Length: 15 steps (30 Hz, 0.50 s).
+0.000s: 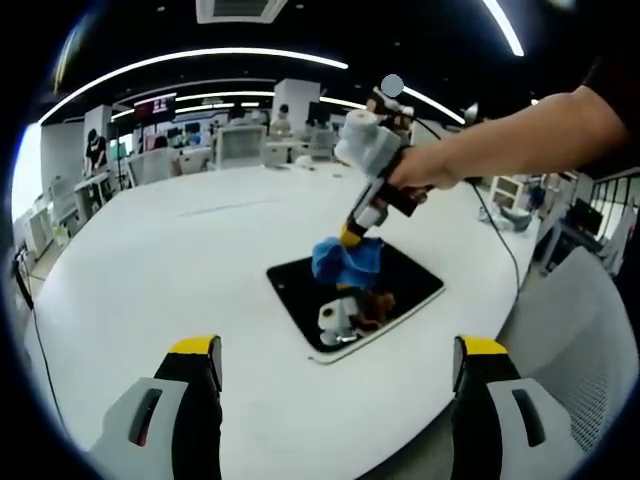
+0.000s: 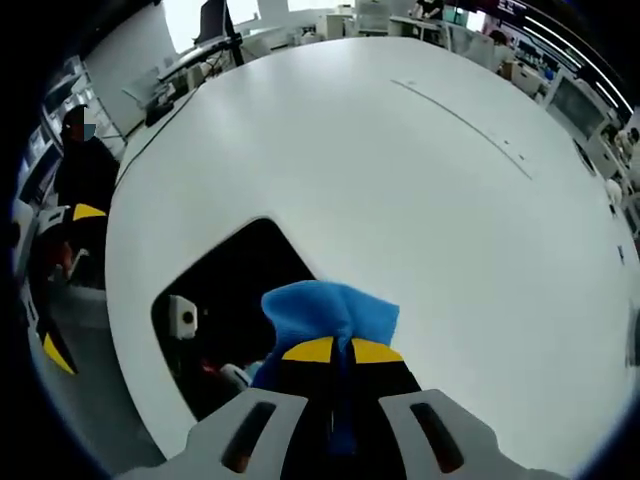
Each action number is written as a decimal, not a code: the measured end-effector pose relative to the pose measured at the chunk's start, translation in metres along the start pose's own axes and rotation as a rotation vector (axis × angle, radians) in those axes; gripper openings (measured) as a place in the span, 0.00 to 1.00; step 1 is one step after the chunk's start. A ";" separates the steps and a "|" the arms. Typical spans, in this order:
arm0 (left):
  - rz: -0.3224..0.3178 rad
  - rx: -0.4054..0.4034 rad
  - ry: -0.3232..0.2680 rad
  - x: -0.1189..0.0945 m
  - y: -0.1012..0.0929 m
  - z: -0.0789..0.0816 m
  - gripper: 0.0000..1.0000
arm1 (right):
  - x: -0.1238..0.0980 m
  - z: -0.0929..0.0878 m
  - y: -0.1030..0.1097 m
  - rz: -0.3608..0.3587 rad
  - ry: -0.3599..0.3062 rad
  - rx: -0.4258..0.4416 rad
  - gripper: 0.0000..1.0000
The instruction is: Wipe the mirror surface with the cleaning cloth until all visible marks leave the cleaned area.
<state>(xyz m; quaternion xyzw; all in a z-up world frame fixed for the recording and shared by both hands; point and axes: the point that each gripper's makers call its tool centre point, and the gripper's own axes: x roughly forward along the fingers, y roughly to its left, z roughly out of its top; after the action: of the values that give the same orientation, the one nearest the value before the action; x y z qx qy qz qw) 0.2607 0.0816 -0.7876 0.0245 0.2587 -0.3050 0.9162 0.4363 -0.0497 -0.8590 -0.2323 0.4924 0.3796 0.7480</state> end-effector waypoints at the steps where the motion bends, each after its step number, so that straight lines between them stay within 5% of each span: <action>1: -0.001 0.001 -0.002 0.000 0.000 0.000 0.97 | -0.001 -0.001 0.000 -0.001 0.001 0.000 0.00; 15: -0.001 -0.017 -0.009 -0.001 0.000 0.002 0.99 | -0.010 -0.015 -0.010 -0.019 0.019 0.011 0.00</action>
<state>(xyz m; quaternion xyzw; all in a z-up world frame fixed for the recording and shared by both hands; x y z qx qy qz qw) 0.2614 0.0816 -0.7855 0.0152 0.2571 -0.3032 0.9175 0.4336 -0.0693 -0.8563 -0.2364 0.4994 0.3677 0.7480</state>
